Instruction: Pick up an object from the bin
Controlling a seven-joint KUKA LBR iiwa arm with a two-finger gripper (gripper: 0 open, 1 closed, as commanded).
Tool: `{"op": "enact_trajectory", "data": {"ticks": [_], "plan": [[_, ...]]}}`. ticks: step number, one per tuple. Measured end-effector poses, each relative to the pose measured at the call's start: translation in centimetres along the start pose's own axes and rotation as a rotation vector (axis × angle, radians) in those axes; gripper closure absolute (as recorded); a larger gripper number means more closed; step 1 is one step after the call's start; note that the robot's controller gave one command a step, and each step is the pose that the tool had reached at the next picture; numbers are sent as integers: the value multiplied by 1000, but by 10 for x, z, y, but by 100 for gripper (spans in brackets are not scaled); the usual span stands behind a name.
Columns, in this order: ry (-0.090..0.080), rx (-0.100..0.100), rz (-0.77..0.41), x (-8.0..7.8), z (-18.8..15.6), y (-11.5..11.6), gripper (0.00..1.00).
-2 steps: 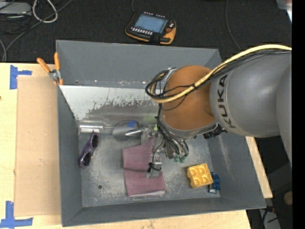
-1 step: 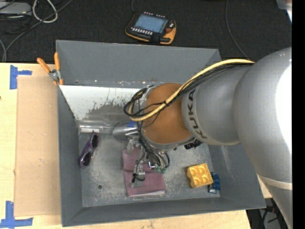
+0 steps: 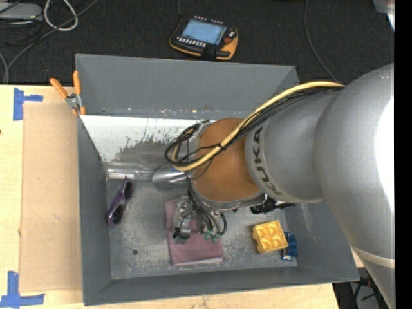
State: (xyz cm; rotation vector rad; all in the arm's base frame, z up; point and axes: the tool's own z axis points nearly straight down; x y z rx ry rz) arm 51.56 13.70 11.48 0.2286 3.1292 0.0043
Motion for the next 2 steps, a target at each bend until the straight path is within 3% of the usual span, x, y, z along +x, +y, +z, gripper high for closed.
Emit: {"op": "enact_trajectory", "data": {"ticks": [1, 2], "plan": [[0, 0, 0, 0, 0, 0, 100], [-1, -1, -481, -33, -10, -21, 100]]}}
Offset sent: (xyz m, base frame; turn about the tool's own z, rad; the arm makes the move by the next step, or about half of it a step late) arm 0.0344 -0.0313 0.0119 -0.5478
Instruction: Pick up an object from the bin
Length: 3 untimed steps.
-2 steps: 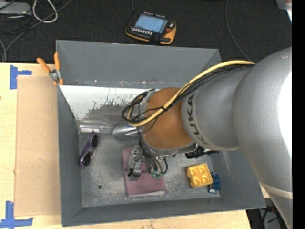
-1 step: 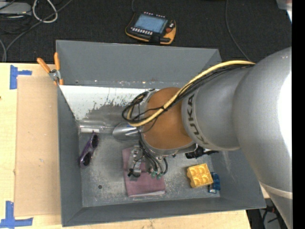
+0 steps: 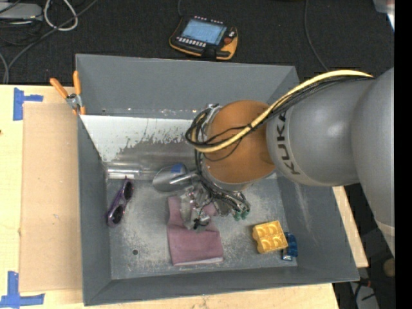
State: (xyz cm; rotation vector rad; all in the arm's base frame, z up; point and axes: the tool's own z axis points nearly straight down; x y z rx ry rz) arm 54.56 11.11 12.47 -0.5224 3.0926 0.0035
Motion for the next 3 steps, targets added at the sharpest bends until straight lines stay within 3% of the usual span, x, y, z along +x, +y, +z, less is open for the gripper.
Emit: {"op": "enact_trajectory", "data": {"ticks": [1, 2, 3], "plan": [[3, -1, 389, 27, 35, -27, 0], [3, 0, 491, 37, 48, -36, 100], [3, 0, 492, 37, 48, -36, 100]]}}
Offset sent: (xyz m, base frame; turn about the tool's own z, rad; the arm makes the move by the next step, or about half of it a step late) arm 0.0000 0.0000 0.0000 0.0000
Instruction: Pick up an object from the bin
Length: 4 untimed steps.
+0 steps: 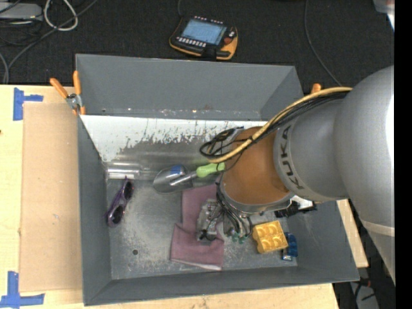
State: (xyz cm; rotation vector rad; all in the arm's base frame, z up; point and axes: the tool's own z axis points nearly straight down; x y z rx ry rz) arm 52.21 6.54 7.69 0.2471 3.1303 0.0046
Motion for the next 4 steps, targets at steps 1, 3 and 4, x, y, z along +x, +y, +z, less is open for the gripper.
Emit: {"op": "enact_trajectory", "data": {"ticks": [1, 3, 4], "plan": [[-5, -2, 4, -9, -69, -1, 100], [12, 3, 22, -7, -2, -9, 100], [12, 3, 22, -7, -2, -9, 100]]}}
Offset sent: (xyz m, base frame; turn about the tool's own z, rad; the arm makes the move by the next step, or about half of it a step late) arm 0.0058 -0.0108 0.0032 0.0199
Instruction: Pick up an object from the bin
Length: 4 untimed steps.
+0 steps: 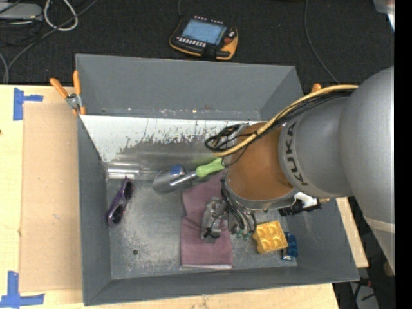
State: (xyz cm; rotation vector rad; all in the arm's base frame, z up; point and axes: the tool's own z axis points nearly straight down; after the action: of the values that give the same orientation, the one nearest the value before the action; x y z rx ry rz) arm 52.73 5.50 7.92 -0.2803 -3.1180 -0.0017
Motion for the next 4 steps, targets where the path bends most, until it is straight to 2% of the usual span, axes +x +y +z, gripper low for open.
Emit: {"op": "enact_trajectory", "data": {"ticks": [1, 2, 3, 4], "plan": [[5, 1, 17, -17, -94, -1, 100], [8, 2, -25, 0, -161, -13, 100], [7, 1, -170, -34, -95, 24, 100], [13, 4, -41, 30, -100, 48, 100]]}}
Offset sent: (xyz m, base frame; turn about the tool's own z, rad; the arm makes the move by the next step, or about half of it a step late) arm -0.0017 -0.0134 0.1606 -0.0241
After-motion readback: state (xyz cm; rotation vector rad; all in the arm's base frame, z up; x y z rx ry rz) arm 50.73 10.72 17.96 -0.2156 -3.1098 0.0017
